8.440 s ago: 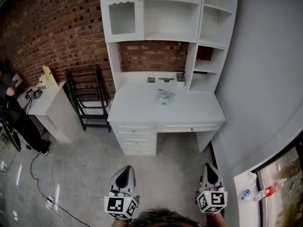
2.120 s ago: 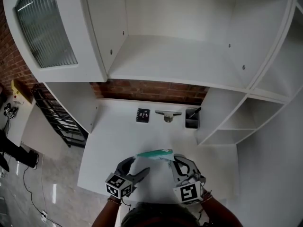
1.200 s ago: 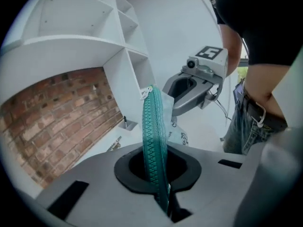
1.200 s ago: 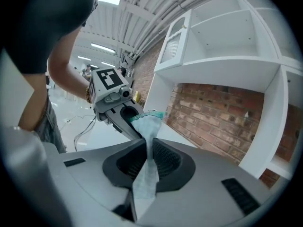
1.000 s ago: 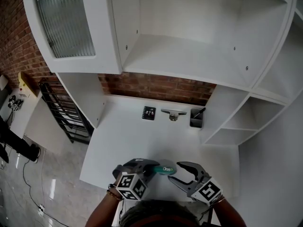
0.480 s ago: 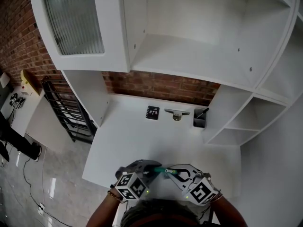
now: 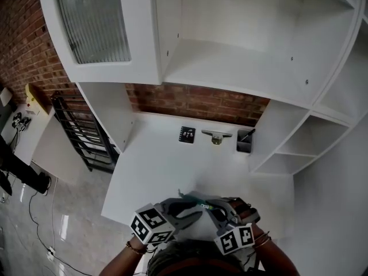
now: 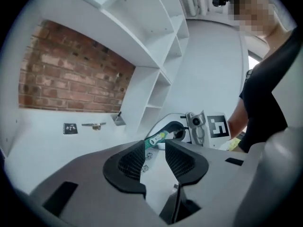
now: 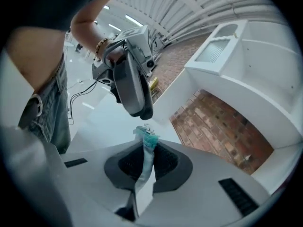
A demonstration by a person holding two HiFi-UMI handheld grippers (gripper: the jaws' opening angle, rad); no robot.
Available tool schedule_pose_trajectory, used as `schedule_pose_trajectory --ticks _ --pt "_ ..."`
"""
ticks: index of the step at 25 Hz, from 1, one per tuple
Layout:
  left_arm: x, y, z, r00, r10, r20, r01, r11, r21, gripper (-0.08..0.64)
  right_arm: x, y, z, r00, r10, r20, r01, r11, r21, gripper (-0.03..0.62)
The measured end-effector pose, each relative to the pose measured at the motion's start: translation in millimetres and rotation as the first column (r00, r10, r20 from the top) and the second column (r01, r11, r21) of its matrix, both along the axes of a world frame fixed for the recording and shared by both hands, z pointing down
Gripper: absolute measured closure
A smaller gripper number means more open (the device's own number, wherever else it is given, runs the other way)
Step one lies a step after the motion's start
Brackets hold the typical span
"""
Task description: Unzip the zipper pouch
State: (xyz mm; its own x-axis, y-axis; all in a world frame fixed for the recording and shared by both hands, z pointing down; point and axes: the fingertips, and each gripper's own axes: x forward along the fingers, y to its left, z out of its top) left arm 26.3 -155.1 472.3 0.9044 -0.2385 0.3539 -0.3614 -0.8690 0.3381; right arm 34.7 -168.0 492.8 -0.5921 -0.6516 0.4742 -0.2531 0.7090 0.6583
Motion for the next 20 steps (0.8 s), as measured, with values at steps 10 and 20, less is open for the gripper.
schedule_pose_trajectory --ticks 10,20 --pt "11.2 3.2 17.6 0.999 -0.028 -0.034 0.022 0.986 -0.167 0.43 2.3 5.9 8.2 0.995 0.001 -0.097 0.007 0.997 0.075 0.581" --pt "14.4 -1.4 20.0 0.997 -0.048 -0.061 0.032 0.971 -0.237 0.516 4.4 4.9 14.9 0.99 -0.01 -0.144 0.023 0.996 0.089 0.581"
